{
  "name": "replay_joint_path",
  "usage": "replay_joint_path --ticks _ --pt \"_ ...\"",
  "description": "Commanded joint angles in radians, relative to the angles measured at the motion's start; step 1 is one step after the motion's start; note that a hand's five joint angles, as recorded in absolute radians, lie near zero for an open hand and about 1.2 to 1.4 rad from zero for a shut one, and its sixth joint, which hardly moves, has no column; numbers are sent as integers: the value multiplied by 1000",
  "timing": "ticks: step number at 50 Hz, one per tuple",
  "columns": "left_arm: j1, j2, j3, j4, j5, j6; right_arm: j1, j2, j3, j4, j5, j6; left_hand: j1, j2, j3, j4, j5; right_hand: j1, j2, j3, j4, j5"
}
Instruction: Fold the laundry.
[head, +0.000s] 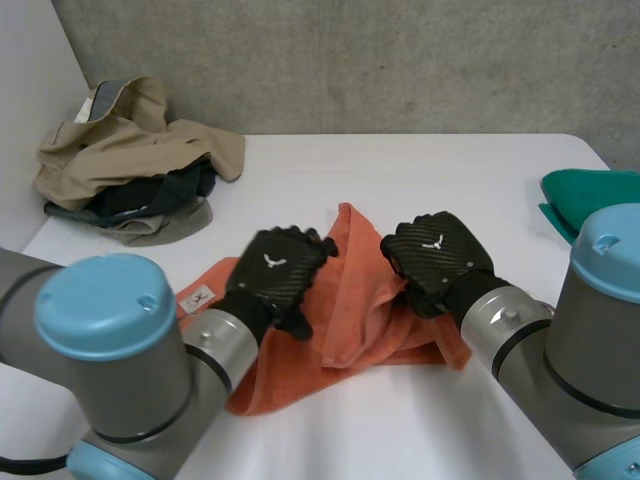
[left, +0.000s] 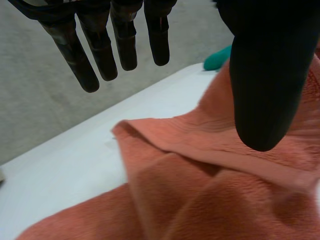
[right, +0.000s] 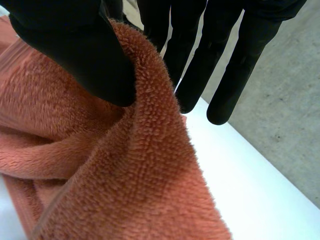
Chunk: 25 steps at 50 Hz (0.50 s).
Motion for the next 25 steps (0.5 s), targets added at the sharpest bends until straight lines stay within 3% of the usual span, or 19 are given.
replay_joint_path --ticks 1,9,25 --pt "-83 -71 78 -8 -3 -60 18 7 -1 -16 10 40 17 17 16 25 27 293 221 214 201 216" --pt "-83 -83 121 -84 -3 -292 21 13 1 -42 39 72 26 26 24 34 36 293 221 214 201 216" --pt "-77 -213 230 -181 -3 -600 29 12 10 -52 57 155 34 34 33 43 44 293 221 214 201 216"
